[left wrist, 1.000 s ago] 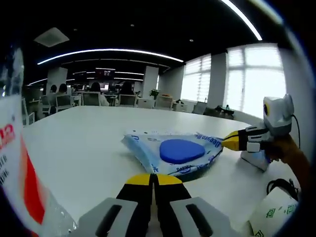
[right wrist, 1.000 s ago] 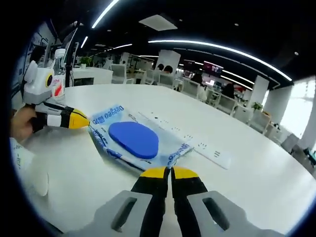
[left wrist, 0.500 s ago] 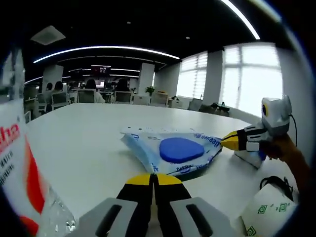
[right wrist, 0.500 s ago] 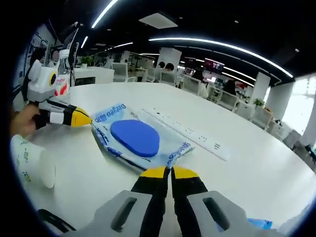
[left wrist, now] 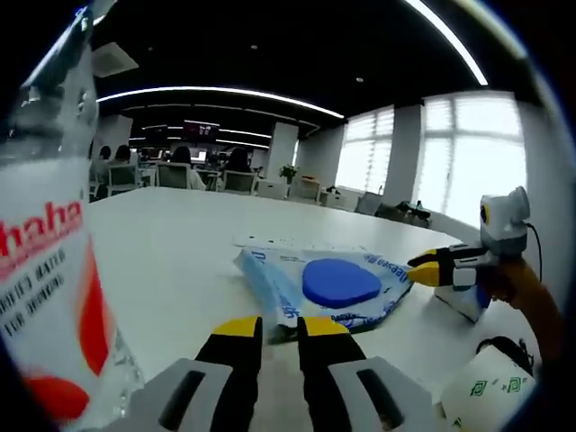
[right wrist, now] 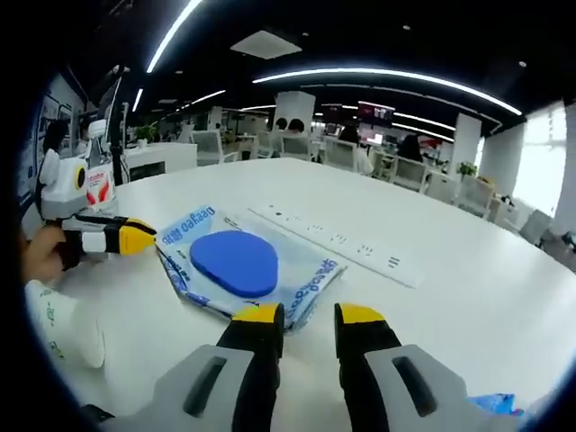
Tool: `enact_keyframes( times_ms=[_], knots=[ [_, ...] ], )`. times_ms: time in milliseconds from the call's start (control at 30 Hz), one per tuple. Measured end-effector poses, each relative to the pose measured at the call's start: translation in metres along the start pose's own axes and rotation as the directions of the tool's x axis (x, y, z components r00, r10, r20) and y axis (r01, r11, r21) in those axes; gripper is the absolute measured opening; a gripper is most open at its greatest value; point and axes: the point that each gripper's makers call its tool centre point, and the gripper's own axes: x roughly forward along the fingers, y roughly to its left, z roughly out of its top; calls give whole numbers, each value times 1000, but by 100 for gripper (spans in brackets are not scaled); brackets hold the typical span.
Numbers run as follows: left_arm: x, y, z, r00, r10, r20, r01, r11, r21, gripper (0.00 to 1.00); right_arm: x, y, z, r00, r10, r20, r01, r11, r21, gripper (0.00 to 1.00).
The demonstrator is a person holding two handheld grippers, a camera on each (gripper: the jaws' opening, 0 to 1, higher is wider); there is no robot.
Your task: Arrange the tabletop items into an orderly group along one side of the table until the central work area is clear of visible clutter.
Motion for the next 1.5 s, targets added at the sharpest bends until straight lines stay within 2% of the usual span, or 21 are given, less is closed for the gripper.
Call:
enact_keyframes(
  times_ms=[33,133,167,267,467,600,733,967,1133,1167,1233,1367,1500],
  knots=[
    [-1,1,14,998,4,57,0,998,-68,20,7,-2,12,998,16,54,-22,993,112,22],
    [4,2,13,998,11,60,-8,999,-51,21,14,-1,17,997,16,69,-23,995,98,23],
    [7,-1,15,996,-12,88,16,999,-50,22,17,-1,14,998,10,59,-15,996,89,23],
    [13,3,10,997,9,81,-5,998,-55,22,22,-2,8,999,4,47,-8,996,89,23],
    [18,6,10,997,20,74,-15,997,-80,22,26,0,2,1000,6,23,-9,995,103,25],
    [18,2,8,998,8,70,-1,994,-108,15,28,3,2,1000,10,9,-11,992,122,21],
    [18,4,7,998,13,62,-8,996,-91,7,26,4,1,1000,17,17,-19,992,122,12],
    [19,3,6,998,8,57,-3,996,-94,1,26,5,3,999,36,23,-38,989,145,5],
    [18,1,6,998,-2,56,8,994,-108,0,25,6,3,999,36,20,-39,990,137,2],
    [15,2,9,998,12,55,-7,996,-90,0,23,14,4,998,66,15,-67,993,94,2],
    [15,4,12,998,9,55,-5,997,-78,0,22,15,6,998,69,12,-70,992,102,1],
    [11,-1,14,998,-5,62,10,997,-80,0,11,15,11,998,52,21,-53,996,76,0],
    [6,-8,17,997,-22,70,27,997,-70,0,7,12,12,998,52,36,-55,995,87,0]
  ],
)
